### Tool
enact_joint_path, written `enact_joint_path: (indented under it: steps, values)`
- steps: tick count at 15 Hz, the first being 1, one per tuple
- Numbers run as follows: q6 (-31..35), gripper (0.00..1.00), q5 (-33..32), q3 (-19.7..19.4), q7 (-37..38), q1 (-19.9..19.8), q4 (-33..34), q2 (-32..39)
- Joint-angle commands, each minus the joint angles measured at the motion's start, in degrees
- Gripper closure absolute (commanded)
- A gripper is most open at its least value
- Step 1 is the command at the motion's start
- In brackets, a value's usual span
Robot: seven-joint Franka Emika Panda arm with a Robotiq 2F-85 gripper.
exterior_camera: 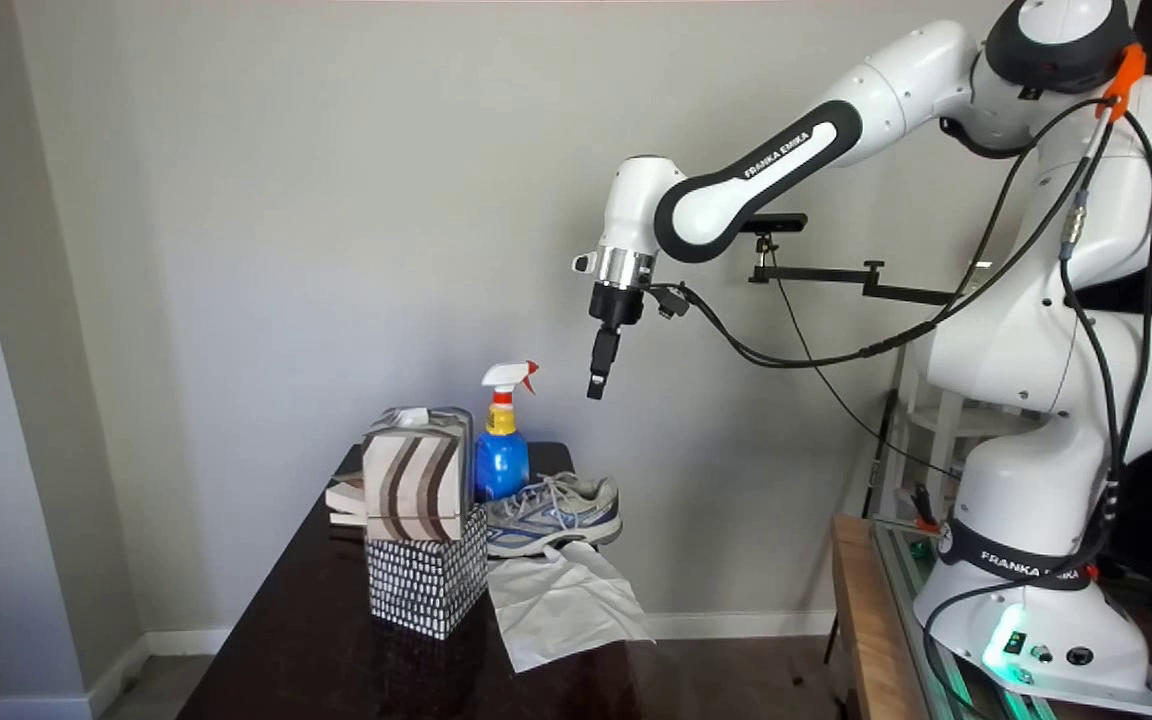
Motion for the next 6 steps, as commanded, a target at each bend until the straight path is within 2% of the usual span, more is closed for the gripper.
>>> enact_joint_path:
  steps: [1,2,6]
  values:
    - [-1.3,0.00,-1.1,3.4,-1.4,-2.9,0.5,-0.9]
    - [0.0,0.00,0.3,1.4,-1.0,-1.1,0.1,-0.4]
    - [0.0,0.00,0.3,1.4,-1.0,-1.2,0.1,-0.4]
